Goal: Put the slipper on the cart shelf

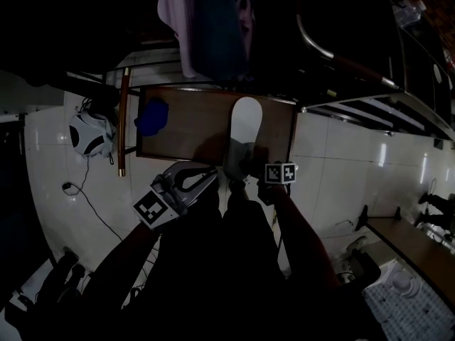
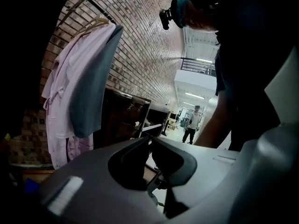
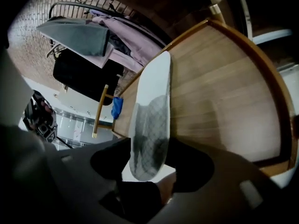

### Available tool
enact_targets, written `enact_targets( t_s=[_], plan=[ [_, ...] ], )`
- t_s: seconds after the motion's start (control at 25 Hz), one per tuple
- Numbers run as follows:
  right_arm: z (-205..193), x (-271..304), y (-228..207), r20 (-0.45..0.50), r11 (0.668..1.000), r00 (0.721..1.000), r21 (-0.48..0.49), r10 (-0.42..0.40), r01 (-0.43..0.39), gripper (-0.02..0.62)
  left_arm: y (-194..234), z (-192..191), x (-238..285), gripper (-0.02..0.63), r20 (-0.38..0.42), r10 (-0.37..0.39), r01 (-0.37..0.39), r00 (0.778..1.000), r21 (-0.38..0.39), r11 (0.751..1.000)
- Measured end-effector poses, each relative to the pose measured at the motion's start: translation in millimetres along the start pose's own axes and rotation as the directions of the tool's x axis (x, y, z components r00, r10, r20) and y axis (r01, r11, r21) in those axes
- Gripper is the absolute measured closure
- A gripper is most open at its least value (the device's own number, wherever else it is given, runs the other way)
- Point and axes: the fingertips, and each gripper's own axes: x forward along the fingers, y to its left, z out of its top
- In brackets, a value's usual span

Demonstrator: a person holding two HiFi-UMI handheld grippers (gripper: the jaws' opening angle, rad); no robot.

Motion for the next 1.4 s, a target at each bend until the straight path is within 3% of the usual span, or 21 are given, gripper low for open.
enact_targets(
  t_s=[0.2, 0.32, 0.52, 0.72, 1.0, 1.4],
  plan=[
    [4, 12, 9, -0.052, 0.997, 0.996, 0.025, 0.07, -0.069, 0.343, 7, -8, -3, 0.578, -0.012, 0.024, -0.024, 1.0, -0.012, 1.0],
    [2, 18, 9, -0.067, 0.998, 0.996, 0.02, 0.065, -0.064, 0.447, 8, -13, -6, 0.578, -0.014, 0.041, -0.041, 0.999, -0.021, 0.999],
    [4, 20, 15, -0.023, 0.991, 0.993, 0.071, 0.117, -0.115, 0.523, 9, -17, -12, 0.578, -0.014, 0.058, -0.059, 0.998, -0.041, 0.997],
    [9, 6, 29, 0.046, 0.986, 0.987, 0.054, 0.157, -0.159, 0.537, 8, -20, -12, 0.578, -0.008, 0.058, -0.058, 0.998, -0.049, 0.997],
    [31, -39, 68, 0.142, 0.98, 0.973, -0.111, 0.181, -0.166, 0.54, 1, -10, -3, 0.58, 0.01, 0.032, -0.032, 0.999, -0.025, 0.999],
    [61, -121, 147, 0.28, 0.924, 0.928, -0.356, 0.246, -0.138, 0.54, -14, 31, 0, 0.581, 0.078, 0.021, -0.024, 0.997, 0.04, 0.999]
  ],
)
